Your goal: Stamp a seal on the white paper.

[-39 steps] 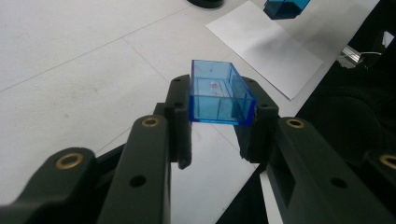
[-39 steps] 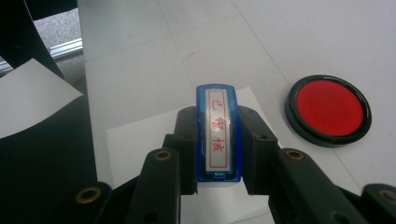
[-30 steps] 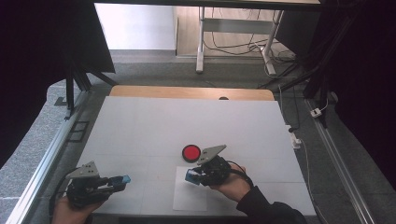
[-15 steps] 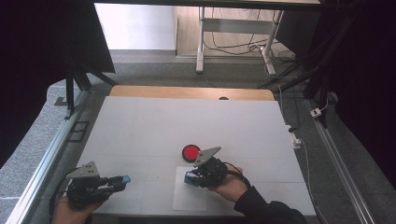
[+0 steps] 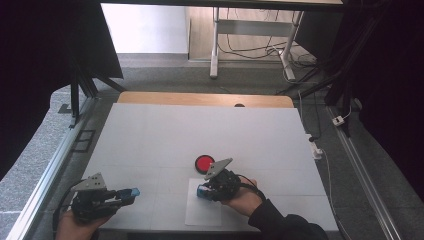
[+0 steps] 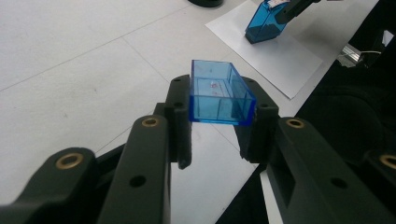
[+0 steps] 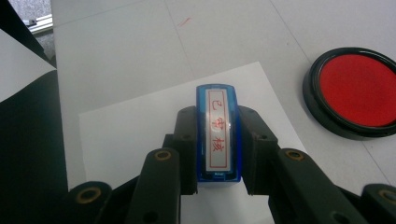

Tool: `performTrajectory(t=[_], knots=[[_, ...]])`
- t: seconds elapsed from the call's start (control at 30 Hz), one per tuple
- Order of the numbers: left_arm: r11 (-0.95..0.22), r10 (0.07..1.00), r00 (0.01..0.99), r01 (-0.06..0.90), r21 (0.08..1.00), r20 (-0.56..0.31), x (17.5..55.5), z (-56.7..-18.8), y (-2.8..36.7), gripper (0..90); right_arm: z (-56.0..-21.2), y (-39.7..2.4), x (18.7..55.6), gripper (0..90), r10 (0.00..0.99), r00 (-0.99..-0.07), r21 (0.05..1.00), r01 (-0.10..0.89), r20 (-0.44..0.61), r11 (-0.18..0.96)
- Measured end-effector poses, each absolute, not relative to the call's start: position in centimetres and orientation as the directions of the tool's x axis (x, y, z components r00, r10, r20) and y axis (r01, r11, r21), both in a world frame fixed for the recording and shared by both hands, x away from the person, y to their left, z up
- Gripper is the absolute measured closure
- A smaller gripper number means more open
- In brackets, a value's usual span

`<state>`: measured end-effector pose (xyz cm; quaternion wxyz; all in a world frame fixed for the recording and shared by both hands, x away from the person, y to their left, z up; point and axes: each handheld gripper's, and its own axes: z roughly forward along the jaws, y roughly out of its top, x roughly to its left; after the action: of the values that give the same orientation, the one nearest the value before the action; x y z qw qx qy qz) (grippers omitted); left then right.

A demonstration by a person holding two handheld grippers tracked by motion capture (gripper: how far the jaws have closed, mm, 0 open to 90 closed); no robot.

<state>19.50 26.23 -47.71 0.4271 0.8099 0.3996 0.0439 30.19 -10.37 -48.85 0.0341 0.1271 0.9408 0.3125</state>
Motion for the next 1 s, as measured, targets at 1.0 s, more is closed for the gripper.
performTrajectory(t=[1.0], knots=[[-0.316,0.686,0.674,0.614,0.723,-0.273,19.6,-47.7,26.2,68.2,-49.0,-10.0,29.2,71.4,0.262,-0.964,0.59,0.18,-0.055,0.787]])
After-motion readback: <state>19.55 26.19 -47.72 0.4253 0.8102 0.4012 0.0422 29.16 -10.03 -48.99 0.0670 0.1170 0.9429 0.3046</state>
